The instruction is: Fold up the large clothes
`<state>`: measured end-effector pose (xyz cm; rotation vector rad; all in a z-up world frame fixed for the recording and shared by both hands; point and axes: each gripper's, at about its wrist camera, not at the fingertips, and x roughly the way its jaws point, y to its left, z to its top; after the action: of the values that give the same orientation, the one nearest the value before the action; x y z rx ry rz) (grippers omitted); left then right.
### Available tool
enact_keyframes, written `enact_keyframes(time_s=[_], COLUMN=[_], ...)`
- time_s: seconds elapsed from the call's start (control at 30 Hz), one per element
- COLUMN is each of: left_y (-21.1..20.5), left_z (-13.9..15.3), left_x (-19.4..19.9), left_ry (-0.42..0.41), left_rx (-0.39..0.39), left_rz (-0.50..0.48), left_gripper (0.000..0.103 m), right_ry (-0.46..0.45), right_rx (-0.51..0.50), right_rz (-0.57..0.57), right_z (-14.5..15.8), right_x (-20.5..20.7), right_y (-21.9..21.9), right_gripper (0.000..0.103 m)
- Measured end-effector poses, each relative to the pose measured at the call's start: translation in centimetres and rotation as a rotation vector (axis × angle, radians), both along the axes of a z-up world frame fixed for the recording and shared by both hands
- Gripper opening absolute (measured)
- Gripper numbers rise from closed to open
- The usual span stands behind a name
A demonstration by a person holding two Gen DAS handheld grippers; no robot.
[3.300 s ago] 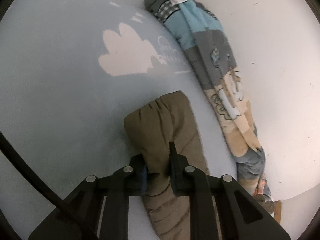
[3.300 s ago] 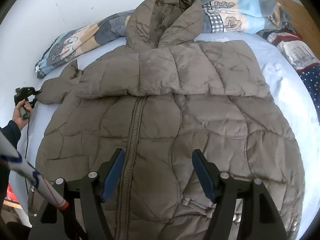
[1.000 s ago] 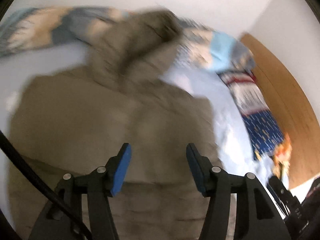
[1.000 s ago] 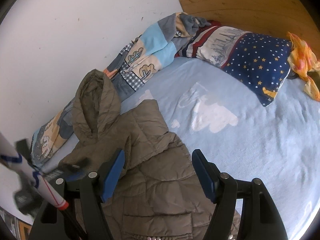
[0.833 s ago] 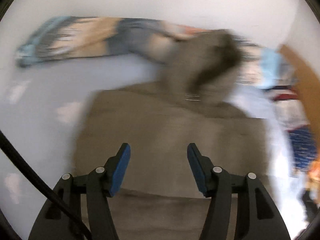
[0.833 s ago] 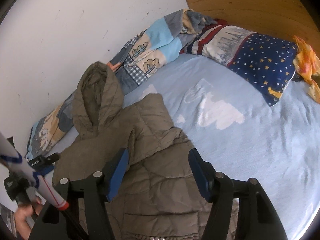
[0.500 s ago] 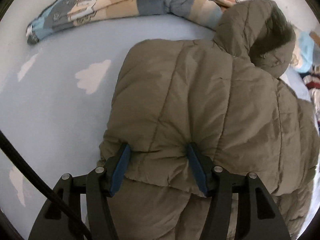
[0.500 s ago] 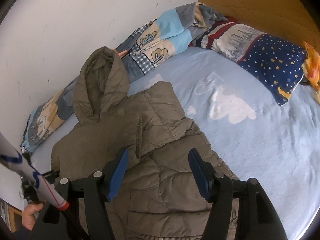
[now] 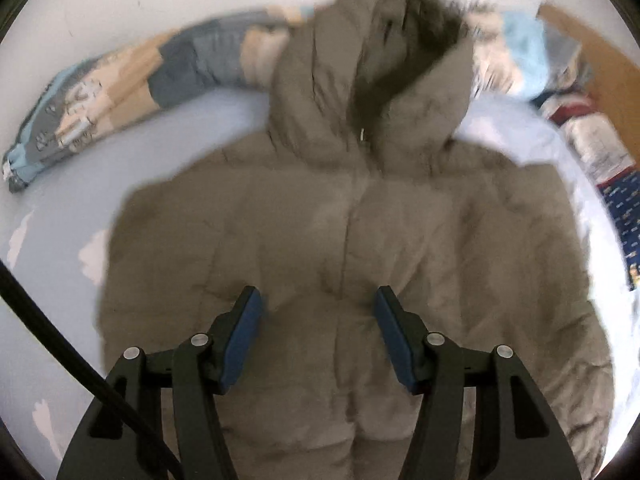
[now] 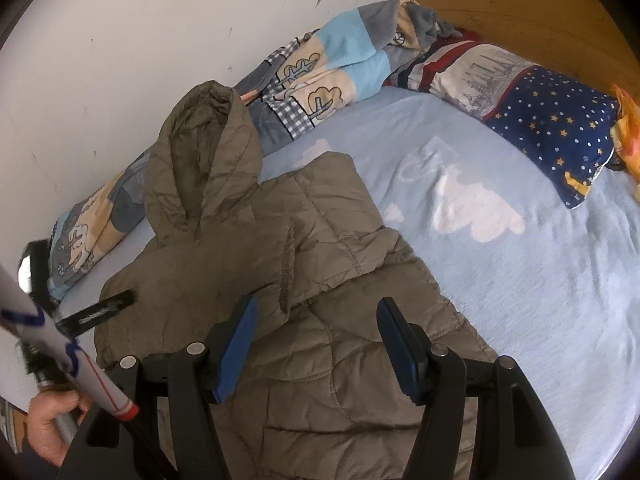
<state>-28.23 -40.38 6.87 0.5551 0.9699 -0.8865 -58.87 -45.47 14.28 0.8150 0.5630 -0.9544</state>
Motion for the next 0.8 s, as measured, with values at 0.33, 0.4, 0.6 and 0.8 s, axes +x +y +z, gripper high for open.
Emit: enact_keyframes(time_s=[0.33,0.4,0.6,0.8], left_y=[3.4,6.0,14.7,19.1], left_z=[3.7,5.2,6.4,0.9], left_x=[-2.5,-3.6,-4.8,-3.0], left_ry=[0.019,0.005,-0.033,0.047], left_rx=[-0.064,-0.083,-0.117,-0.048], left_rz=[-0.03,-0.035,0.059,0.163], left_gripper=[0.061,0.061,0.061,0.061], right_ry=[-0.009,-0.016,-0.012,0.06], right_rx=[-0.01,-0.006,-0.014,0.075], right_rz=[-0.009,-0.013,0.021,0.114], right_z=[0.4,0.5,0.4,-2.6], right_x=[-0.6,-1.0,-0.8,1.7], right_y=[-0.1,-0.2,0.1,0.4], right_gripper=[0.067,0.067,0.067,0.065])
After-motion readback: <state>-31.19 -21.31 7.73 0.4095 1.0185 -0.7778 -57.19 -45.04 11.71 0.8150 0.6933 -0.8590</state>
